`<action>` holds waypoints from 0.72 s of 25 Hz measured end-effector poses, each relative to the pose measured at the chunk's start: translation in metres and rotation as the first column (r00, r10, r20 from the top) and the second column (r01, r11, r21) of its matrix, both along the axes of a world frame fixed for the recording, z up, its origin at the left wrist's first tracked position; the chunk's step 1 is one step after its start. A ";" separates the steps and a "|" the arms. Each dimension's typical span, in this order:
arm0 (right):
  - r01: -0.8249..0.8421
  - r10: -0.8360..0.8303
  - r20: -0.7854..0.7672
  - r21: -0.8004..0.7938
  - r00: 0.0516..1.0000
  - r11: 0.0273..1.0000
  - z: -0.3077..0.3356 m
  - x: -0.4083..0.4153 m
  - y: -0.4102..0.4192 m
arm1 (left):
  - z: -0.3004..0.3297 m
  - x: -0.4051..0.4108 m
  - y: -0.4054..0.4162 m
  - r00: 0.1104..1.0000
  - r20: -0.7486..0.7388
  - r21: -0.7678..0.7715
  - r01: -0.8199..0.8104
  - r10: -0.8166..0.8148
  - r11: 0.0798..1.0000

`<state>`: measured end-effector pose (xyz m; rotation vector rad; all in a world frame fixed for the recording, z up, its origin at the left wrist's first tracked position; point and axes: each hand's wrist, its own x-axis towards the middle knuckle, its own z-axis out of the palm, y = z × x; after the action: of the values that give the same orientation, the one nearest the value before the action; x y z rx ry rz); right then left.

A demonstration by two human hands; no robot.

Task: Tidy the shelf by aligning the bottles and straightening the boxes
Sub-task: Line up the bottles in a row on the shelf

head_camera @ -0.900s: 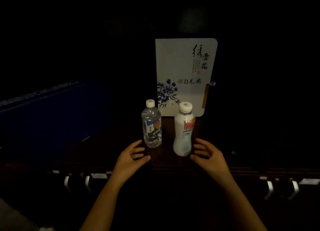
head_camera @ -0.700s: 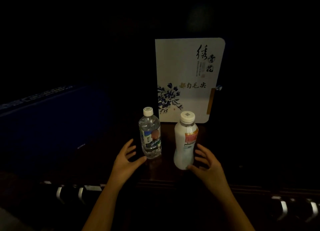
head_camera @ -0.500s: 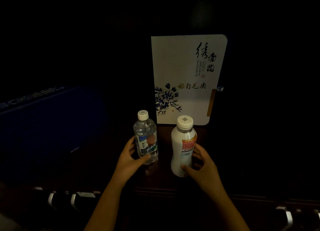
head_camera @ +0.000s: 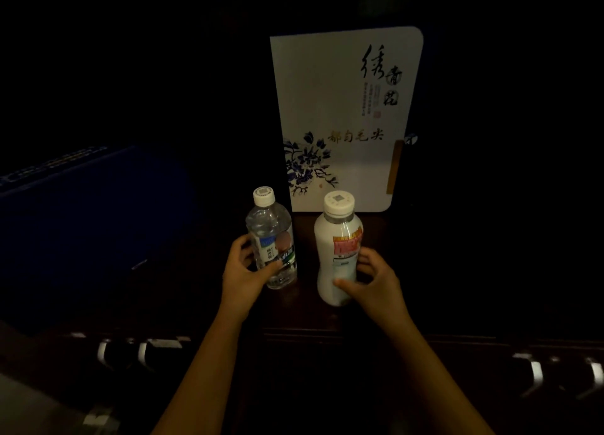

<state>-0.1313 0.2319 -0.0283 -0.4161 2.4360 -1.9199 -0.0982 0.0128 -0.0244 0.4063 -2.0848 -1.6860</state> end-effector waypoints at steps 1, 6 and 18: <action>0.015 -0.015 -0.011 0.005 1.000 1.000 0.000 0.002 0.001 | 0.000 0.003 0.004 1.000 -0.005 0.003 -0.006 0.006 1.000; 0.098 -0.097 -0.046 0.010 0.994 0.995 0.001 0.019 0.012 | -0.001 0.025 0.026 1.000 -0.005 -0.003 -0.022 0.022 1.000; 0.316 -0.323 -0.030 -0.141 0.946 0.938 0.039 0.129 0.135 | 0.035 0.115 0.144 0.987 -0.083 0.063 0.139 -0.134 0.988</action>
<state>-0.0027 0.3667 0.0103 -0.0720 2.5486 -2.2308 0.0168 0.1567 0.0107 0.2176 -2.0431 -1.8255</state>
